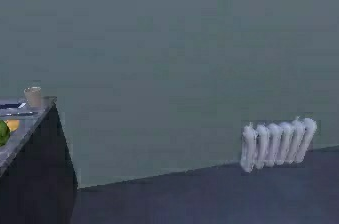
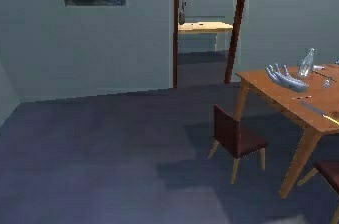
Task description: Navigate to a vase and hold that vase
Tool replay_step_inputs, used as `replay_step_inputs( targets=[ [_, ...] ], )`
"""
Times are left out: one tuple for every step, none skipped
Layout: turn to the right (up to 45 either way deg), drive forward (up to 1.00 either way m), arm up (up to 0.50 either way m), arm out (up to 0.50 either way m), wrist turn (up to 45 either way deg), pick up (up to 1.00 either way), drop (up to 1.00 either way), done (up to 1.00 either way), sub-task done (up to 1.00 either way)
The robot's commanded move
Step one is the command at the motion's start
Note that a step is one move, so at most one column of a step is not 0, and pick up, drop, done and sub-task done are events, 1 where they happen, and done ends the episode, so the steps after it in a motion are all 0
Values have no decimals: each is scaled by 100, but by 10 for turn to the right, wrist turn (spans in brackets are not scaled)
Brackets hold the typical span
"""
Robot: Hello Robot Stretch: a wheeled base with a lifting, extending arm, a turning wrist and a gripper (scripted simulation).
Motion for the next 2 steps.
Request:
replay_step_inputs(
  targets=[
    [0, 55, 0, 0, 0, 0, 0, 0, 0],
    [-450, 0, 0, 0, 0, 0, 0, 0, 0]
  ],
)
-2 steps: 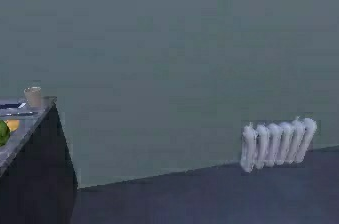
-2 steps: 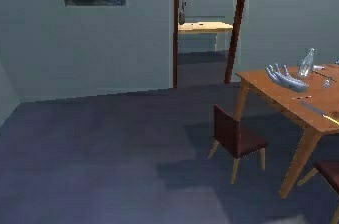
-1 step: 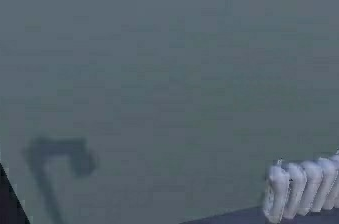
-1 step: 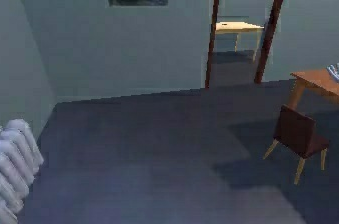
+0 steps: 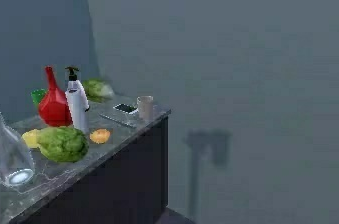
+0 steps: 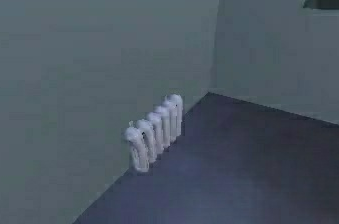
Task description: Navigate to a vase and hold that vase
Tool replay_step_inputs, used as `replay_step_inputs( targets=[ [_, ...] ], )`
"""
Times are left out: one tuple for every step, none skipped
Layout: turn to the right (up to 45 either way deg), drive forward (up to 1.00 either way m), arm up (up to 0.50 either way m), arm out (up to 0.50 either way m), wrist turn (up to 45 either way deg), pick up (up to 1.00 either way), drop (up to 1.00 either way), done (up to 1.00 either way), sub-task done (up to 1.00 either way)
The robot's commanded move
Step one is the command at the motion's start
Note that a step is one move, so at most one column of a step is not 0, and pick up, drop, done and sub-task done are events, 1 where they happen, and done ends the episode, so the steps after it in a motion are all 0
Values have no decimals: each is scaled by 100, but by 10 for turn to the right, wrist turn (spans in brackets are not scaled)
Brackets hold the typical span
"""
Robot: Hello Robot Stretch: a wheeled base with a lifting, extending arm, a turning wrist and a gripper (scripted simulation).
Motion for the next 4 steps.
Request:
replay_step_inputs(
  targets=[
    [-450, 0, 0, 0, 0, 0, 0, 0, 0],
    [-450, 0, 0, 0, 0, 0, 0, 0, 0],
    [-270, 0, 0, 0, 0, 0, 0, 0, 0],
    [450, 0, 0, 0, 0, 0, 0, 0, 0]
  ],
)
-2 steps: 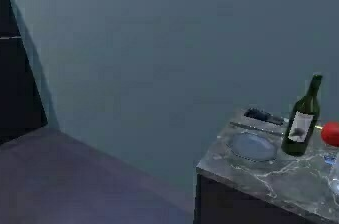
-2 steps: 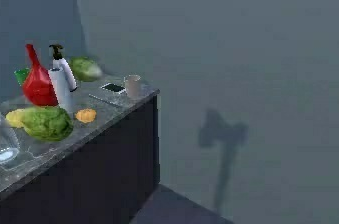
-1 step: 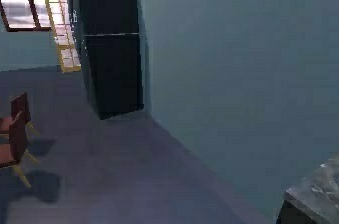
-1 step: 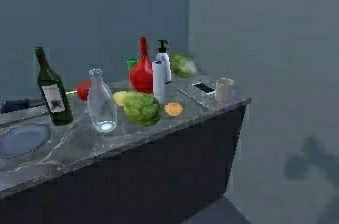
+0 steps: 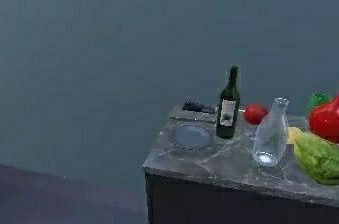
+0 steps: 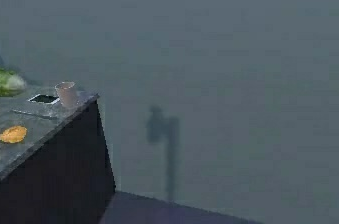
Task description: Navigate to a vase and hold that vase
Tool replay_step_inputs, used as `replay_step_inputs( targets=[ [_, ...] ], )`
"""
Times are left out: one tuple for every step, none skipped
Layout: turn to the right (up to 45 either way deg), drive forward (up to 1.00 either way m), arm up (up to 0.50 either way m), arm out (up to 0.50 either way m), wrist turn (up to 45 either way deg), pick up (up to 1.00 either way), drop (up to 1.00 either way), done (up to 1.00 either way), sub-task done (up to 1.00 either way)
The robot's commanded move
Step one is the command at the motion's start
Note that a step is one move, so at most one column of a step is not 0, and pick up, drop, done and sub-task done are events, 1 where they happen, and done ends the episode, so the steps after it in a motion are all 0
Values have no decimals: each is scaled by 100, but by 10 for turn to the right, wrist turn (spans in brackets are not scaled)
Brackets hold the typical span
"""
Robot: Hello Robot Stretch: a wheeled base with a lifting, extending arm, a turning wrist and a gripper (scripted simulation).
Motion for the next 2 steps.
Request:
replay_step_inputs(
  targets=[
    [300, 0, 0, 0, 0, 0, 0, 0, 0],
    [0, 35, 0, 0, 0, 0, 0, 0, 0]
  ],
)
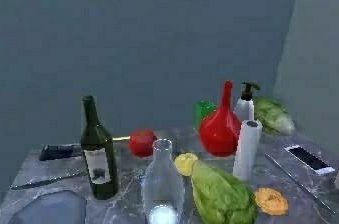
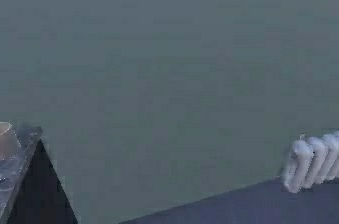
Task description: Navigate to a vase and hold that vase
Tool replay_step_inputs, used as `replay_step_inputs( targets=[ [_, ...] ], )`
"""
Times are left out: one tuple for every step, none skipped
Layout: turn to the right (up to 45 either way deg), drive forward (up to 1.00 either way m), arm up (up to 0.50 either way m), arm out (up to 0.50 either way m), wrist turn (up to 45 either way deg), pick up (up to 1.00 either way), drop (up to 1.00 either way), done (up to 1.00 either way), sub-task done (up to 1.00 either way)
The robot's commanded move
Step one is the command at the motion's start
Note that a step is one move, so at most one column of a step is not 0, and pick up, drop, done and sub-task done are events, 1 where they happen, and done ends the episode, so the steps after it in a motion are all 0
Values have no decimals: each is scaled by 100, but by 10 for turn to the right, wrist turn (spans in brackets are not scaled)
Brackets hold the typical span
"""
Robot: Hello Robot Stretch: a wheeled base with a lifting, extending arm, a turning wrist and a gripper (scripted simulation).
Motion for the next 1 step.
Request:
replay_step_inputs(
  targets=[
    [-450, 0, 0, 0, 0, 0, 0, 0, 0]
  ],
)
